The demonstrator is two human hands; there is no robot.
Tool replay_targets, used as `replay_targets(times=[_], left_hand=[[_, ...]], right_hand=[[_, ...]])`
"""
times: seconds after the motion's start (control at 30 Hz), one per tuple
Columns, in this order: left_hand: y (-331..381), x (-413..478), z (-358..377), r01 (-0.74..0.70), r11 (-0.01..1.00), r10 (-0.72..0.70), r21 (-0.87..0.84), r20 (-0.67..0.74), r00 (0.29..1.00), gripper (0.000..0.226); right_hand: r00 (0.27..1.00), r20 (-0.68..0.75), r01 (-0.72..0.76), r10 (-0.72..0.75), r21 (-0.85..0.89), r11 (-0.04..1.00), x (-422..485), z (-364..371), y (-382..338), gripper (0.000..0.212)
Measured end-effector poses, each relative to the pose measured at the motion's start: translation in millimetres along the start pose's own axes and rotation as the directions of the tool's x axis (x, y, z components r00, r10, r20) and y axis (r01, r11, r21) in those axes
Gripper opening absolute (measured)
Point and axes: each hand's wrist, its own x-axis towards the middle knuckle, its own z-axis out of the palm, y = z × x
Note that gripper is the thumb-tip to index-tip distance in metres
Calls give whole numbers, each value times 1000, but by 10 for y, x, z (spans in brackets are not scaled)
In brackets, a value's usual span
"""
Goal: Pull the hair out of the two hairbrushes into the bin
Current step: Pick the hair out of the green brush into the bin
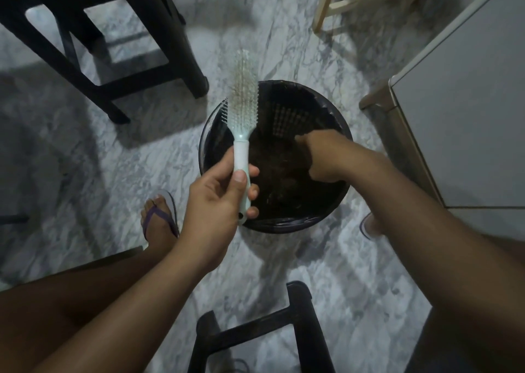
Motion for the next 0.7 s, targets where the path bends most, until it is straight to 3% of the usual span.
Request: replay_targets(times=[0.13, 0.2, 0.23, 0.3, 0.43, 0.57, 0.7], left_hand=[[-60, -9, 2, 37, 998, -38, 52, 15, 999, 45], [-89, -20, 9, 55, 996, -57, 69, 25, 998, 46], [-100, -28, 18, 62, 995, -64, 76, 37, 997, 46], [-125, -46, 31, 68, 993, -73, 94, 54, 996, 46], [-179, -43, 31, 41, 985, -50, 170, 51, 997, 45], [-217, -48, 40, 27, 972, -39, 235, 44, 998, 47], [-243, -51, 31, 54, 973, -65, 226, 43, 997, 48]], right_hand=[[971, -219, 100, -92, 22, 995, -164, -280, -27, 65], [901, -418, 255, -115, 296, 921, -195, -343, -85, 50], [874, -475, 332, -98, 439, 835, -229, -354, -145, 52], [865, -493, 393, -90, 556, 732, -271, -326, -262, 63], [884, -452, 371, -115, 532, 761, -295, -219, -386, 38], [885, -466, 288, -20, 513, 808, -303, -211, -400, 39], [856, -515, 287, -44, 402, 869, -341, -296, -375, 16]])
